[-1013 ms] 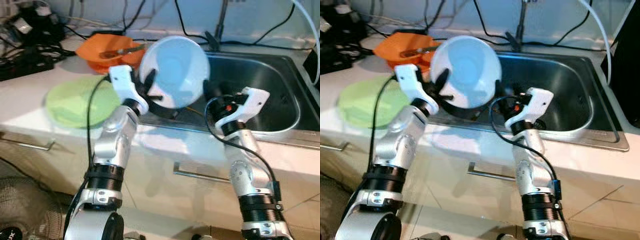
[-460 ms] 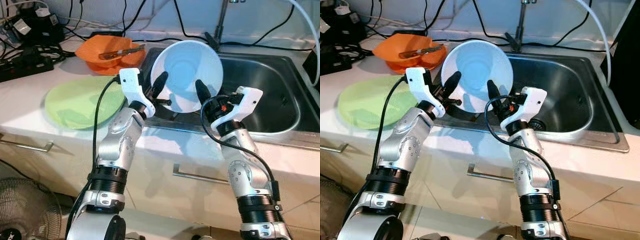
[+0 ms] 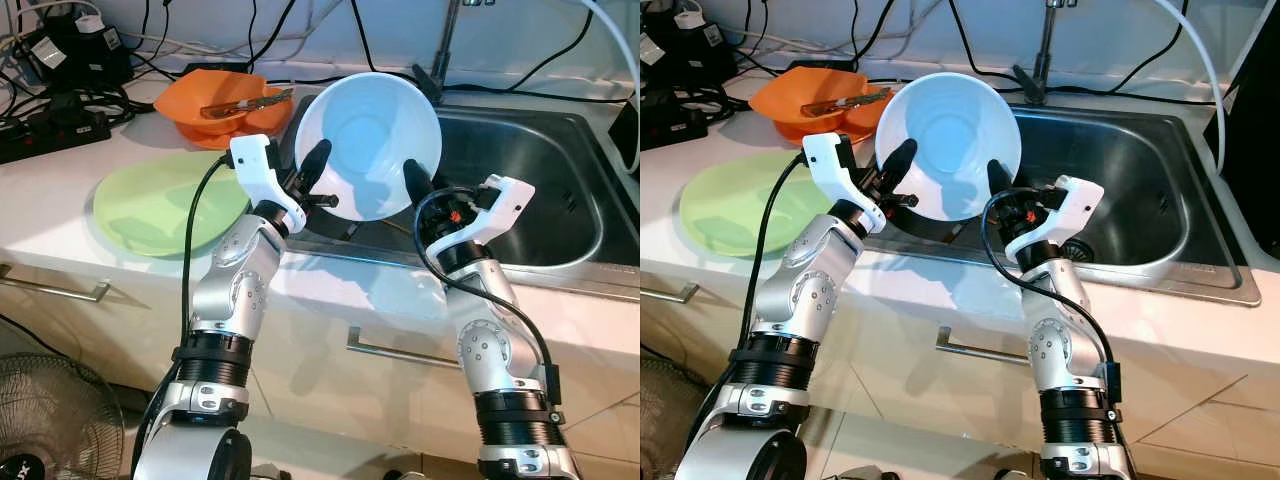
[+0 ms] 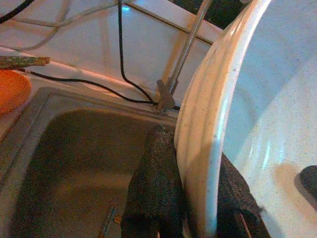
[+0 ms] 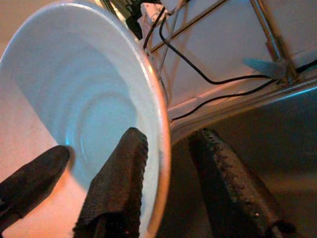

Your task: Kitchen organization

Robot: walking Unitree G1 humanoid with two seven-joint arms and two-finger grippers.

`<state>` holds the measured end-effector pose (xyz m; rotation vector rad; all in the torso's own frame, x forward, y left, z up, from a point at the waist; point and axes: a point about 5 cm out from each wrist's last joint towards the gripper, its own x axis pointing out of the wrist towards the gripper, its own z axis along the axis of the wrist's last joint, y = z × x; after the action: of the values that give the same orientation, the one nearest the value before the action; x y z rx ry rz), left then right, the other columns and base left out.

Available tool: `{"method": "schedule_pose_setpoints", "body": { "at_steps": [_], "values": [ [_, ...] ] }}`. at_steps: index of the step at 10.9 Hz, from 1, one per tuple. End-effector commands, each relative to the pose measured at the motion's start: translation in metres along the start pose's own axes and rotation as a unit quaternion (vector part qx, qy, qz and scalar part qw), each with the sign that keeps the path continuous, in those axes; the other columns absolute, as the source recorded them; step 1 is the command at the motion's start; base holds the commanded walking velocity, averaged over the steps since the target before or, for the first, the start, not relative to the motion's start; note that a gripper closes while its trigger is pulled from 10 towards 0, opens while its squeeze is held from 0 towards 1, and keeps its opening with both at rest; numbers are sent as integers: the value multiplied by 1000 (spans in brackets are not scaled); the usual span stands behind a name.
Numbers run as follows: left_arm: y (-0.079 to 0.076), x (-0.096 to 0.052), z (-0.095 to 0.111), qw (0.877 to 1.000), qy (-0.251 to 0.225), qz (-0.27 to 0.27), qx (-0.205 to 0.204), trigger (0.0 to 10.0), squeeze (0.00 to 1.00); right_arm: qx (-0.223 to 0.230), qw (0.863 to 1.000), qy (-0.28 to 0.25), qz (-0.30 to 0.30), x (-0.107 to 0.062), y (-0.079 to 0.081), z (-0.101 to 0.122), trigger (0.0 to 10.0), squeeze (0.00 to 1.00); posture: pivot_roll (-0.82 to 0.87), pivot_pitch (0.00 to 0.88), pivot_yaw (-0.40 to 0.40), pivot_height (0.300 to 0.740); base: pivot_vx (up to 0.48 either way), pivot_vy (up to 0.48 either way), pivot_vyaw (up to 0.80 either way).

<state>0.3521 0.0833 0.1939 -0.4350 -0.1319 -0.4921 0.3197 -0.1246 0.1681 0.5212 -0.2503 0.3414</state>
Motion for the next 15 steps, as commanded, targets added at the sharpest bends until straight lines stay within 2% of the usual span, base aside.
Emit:
{"method": "schedule_pose_setpoints", "body": {
  "at_steps": [1,9,10,11,15],
  "values": [
    [-5,0,8,1000,-17,-12,-1,10000,0,8,1000,-8,12,0,5,4,0,0,-22,0,71,740,0,0,0],
    [-4,0,5,1000,-8,-10,15,10000,0,21,1000,-2,11,-1,6,1,0,0,-16,0,69,740,0,0,0],
    [-5,0,5,1000,-8,-10,16,10000,55,21,1000,-1,11,0,6,1,0,0,-15,0,69,740,0,0,0],
    [-5,1,5,1000,-7,-12,15,10000,1000,21,1000,-1,11,0,6,1,0,0,-14,0,68,740,0,0,0],
    [-4,1,4,1000,-6,-7,15,10000,1000,21,1000,-9,2,4,5,5,0,0,-9,7,66,740,0,0,0]
  ]
}}
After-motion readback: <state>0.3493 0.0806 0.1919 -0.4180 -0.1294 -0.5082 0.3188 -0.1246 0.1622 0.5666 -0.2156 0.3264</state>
